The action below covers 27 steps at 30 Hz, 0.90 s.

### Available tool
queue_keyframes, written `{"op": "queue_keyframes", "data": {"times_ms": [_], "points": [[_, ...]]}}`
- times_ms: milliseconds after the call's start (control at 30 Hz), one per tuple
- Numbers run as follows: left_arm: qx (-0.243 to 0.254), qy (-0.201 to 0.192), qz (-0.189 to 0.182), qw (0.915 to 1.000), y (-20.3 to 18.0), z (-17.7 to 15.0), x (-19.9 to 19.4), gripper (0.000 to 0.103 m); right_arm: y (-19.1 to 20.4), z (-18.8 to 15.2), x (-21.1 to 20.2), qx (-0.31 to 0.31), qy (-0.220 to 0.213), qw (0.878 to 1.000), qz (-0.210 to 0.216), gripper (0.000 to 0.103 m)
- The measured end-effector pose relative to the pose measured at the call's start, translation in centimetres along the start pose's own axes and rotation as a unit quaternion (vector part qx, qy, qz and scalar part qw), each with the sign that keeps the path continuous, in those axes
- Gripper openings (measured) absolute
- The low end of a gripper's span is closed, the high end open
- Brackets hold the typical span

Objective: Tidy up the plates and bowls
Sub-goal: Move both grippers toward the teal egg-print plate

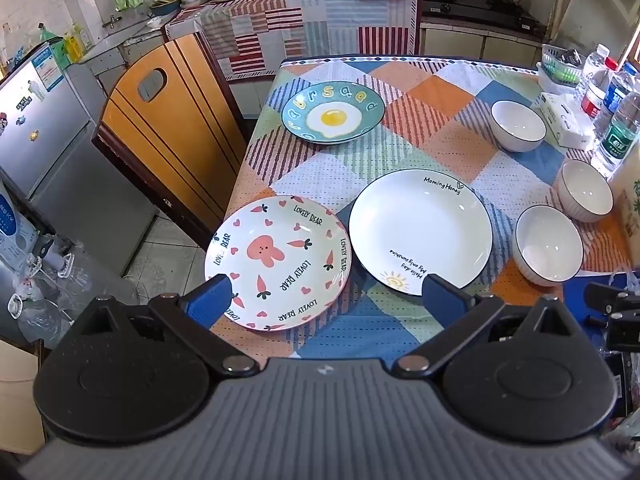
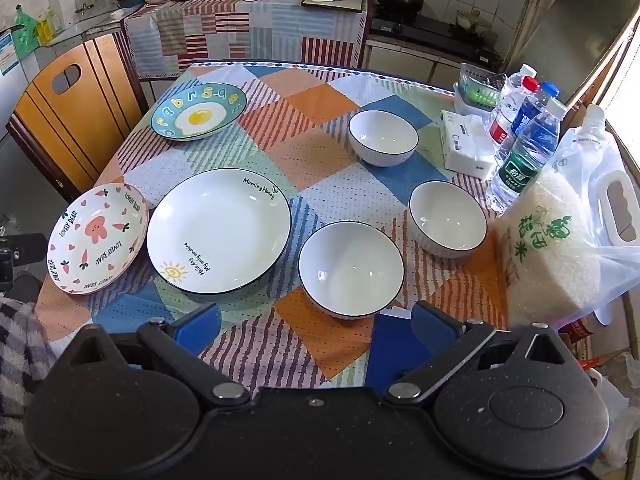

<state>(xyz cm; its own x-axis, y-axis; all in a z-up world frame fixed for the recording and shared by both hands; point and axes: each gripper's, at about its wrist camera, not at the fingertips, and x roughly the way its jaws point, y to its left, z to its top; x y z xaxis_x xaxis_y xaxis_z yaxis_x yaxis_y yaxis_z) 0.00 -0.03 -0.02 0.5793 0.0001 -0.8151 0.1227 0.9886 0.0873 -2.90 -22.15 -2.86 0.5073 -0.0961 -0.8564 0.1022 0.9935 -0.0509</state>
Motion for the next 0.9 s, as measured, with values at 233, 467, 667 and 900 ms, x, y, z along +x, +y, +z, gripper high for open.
{"op": "queue_keyframes", "data": {"times_ms": [233, 467, 667, 900], "points": [[0.001, 0.001, -0.001, 1.0000, -0.01, -0.04, -0.03, 0.103, 0.11, -0.10, 0.03, 0.000, 0.000, 1.000, -0.003, 0.102], [-0.002, 0.004, -0.003, 1.0000, -0.38, 0.04, 0.38, 0.103, 0.08, -0.04, 0.07, -0.004, 0.001, 1.000, -0.003, 0.102], [-0.001, 0.004, -0.002, 1.0000, -0.38, 0.08, 0.33, 0.103, 0.02, -0.04, 0.05, -0.003, 0.001, 1.000, -0.004, 0.102], [-0.003, 0.003, -0.009, 1.0000, -0.37, -0.28, 0.42, 0.103, 0.01, -0.04, 0.03, -0.003, 0.000, 1.000, -0.003, 0.102]]}}
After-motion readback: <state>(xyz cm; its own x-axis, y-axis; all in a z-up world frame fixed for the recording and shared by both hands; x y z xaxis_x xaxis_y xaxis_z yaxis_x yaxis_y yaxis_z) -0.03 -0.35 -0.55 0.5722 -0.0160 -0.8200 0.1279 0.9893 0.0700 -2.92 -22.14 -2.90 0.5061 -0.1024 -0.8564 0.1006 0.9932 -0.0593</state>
